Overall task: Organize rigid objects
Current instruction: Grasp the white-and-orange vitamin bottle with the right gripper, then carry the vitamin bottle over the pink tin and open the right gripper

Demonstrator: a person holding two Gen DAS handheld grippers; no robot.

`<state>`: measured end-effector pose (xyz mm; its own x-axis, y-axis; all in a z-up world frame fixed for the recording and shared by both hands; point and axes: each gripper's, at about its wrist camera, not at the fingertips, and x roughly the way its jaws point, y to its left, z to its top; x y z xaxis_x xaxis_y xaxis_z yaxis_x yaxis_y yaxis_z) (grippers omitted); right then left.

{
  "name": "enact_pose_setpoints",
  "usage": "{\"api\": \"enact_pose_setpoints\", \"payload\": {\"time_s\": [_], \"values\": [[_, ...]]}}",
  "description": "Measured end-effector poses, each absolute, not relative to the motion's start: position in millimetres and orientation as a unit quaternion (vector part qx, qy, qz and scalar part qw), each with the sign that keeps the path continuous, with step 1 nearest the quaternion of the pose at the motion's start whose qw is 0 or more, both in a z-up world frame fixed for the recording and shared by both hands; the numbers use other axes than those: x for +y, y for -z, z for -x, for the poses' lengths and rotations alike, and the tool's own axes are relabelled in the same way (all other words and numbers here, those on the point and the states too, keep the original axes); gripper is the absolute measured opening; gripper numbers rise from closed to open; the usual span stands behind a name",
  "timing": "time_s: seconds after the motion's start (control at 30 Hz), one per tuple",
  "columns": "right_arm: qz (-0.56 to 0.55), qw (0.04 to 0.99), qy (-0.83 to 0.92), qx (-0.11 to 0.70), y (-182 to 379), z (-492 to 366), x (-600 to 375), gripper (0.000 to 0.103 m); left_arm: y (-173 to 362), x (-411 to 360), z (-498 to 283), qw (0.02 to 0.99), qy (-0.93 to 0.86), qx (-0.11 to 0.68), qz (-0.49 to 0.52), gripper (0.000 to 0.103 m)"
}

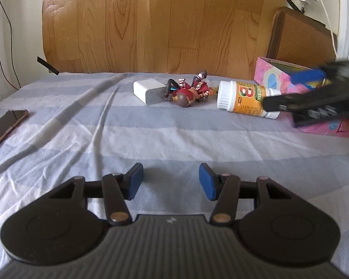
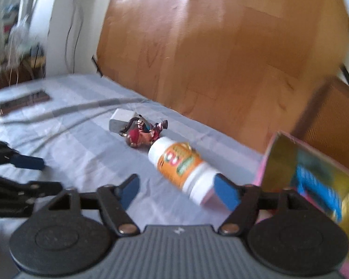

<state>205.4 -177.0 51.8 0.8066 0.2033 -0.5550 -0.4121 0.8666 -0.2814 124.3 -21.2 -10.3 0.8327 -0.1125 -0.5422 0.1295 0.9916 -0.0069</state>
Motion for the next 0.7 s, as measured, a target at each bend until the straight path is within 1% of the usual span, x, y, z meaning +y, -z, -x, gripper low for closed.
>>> {"api": "enact_pose_setpoints", "payload": {"time_s": [0.2, 0.27, 0.3, 0.37, 0.4, 0.47, 0.6, 0.67, 0.7], "values": [[0.307, 0.877, -0.162, 0.332, -35.8, -261.2, -146.1, 0.086, 10.4, -10.0, -125.8, 0.958, 0.069, 0.278, 0.012, 0.056], [0.321, 0.861, -0.160, 0.362, -29.6, -276.3, -141.0, 0.077, 10.5, -8.2, -125.4, 0.958, 0.072, 0.277, 0.019, 0.056], [0.321, 0.853, -0.164, 0.377, -26.1, -280.8, -141.2, 0.068, 10.4, -7.6, -124.6, 0.958, 0.073, 0.277, 0.023, 0.056], [0.326, 0.852, -0.172, 0.372, -24.9, -276.1, -142.2, 0.063, 10.4, -4.4, -125.1, 0.957, 0.078, 0.276, 0.033, 0.056], [0.324, 0.850, -0.182, 0.372, -26.5, -270.2, -143.1, 0.060, 10.3, -1.8, -125.0, 0.957, 0.081, 0.276, 0.041, 0.056], [0.313, 0.847, -0.219, 0.368, -30.1, -251.1, -146.2, 0.060, 10.2, 3.9, -125.0, 0.955, 0.090, 0.275, 0.059, 0.056], [0.351, 0.832, -0.278, 0.328, -27.8, -172.9, -151.8, 0.061, 9.2, 12.7, -120.5, 0.954, 0.114, 0.265, 0.086, 0.057], [0.366, 0.830, -0.292, 0.304, -28.8, -134.7, -159.1, 0.061, 7.8, 13.5, -116.8, 0.954, 0.134, 0.252, 0.086, 0.061], [0.360, 0.828, -0.301, 0.307, -29.0, -121.9, -163.6, 0.061, 7.0, 11.9, -114.9, 0.955, 0.143, 0.247, 0.081, 0.063]]}}
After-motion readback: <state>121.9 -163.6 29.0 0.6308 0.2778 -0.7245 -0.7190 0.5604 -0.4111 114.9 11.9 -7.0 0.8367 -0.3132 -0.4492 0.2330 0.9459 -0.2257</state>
